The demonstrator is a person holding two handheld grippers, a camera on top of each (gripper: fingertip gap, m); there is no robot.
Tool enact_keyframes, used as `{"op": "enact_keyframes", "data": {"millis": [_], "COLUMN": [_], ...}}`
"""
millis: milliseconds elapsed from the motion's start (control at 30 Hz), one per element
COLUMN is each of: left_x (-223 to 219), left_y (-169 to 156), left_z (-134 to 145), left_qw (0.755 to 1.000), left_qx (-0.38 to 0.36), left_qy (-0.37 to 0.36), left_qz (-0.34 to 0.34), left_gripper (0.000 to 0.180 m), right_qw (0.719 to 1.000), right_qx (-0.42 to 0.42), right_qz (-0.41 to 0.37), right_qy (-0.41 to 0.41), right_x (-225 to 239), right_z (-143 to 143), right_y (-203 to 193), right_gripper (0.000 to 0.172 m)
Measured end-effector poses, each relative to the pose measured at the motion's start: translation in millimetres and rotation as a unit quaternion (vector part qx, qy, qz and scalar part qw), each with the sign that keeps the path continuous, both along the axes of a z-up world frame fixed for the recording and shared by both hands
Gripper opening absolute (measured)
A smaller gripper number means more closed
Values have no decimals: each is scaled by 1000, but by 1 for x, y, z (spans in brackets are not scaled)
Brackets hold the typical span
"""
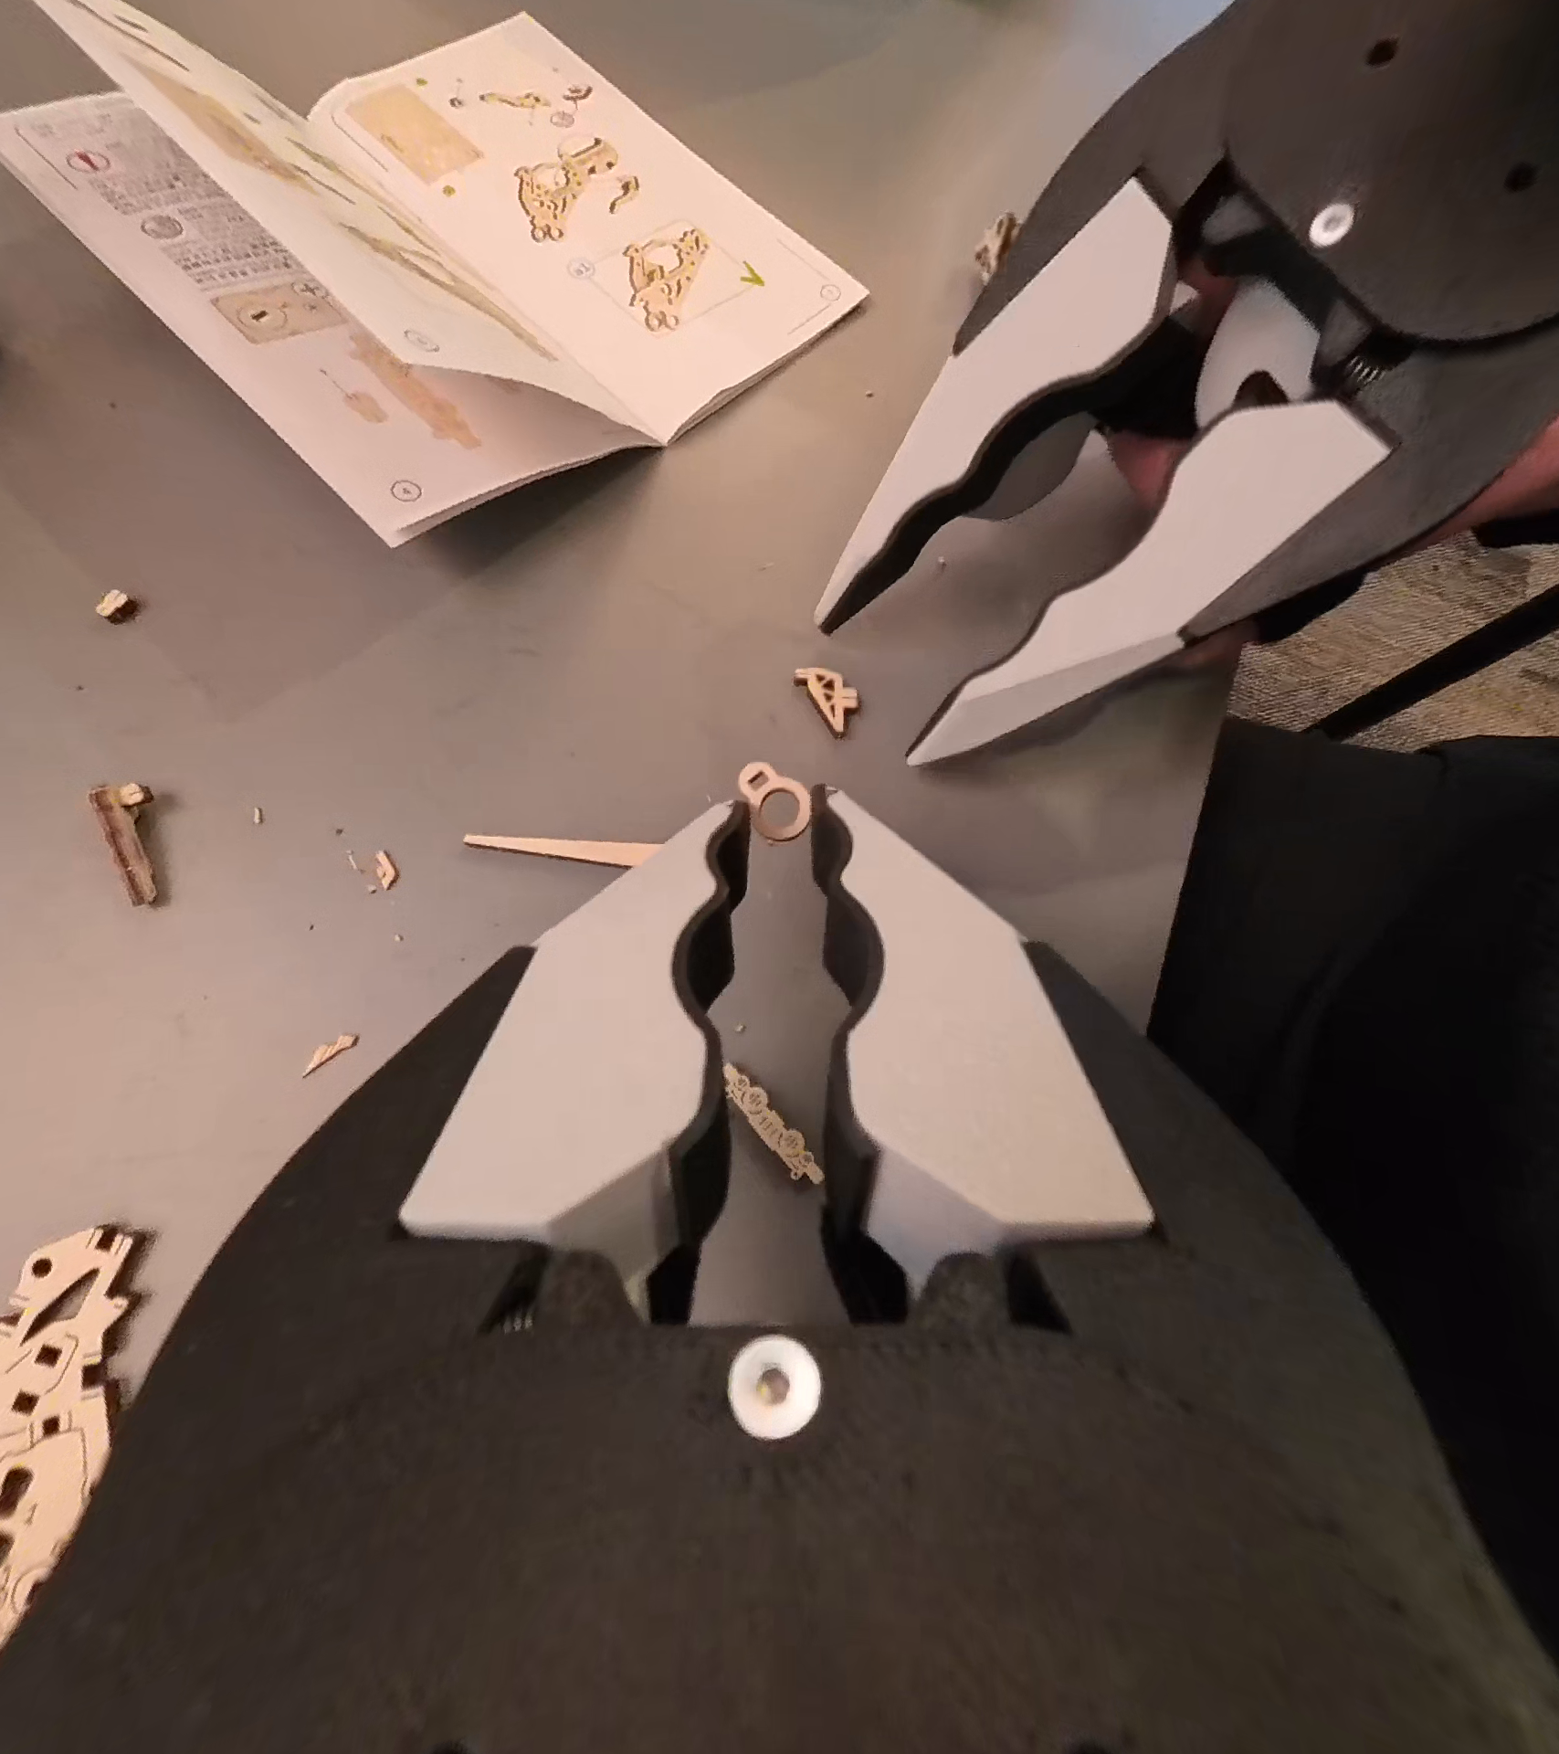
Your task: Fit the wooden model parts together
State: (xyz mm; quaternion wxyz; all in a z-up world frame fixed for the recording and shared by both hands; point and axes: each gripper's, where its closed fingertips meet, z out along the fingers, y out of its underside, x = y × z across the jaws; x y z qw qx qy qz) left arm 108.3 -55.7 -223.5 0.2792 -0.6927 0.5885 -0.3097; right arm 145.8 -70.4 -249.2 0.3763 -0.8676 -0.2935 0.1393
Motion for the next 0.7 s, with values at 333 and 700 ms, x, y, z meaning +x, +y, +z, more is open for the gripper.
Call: {"op": "enact_keyframes", "data": {"millis": [333, 700], "left_x": [-8, -8], "left_y": [2, 2], "left_z": [2, 3], "left_qw": [1000, 999], "left_qx": [-11, -21], "left_qy": [-21, -36], "left_qz": [-13, -15], "left_gripper": [11, 10], "right_qw": [999, 999], "right_qx": [16, 6], "right_qz": [9, 3], "right_qy": [-43, -42], "right_x": [9, -3], "right_z": [-1, -4], "right_y": [-1, 12], "right_gripper": [40, 27]}}
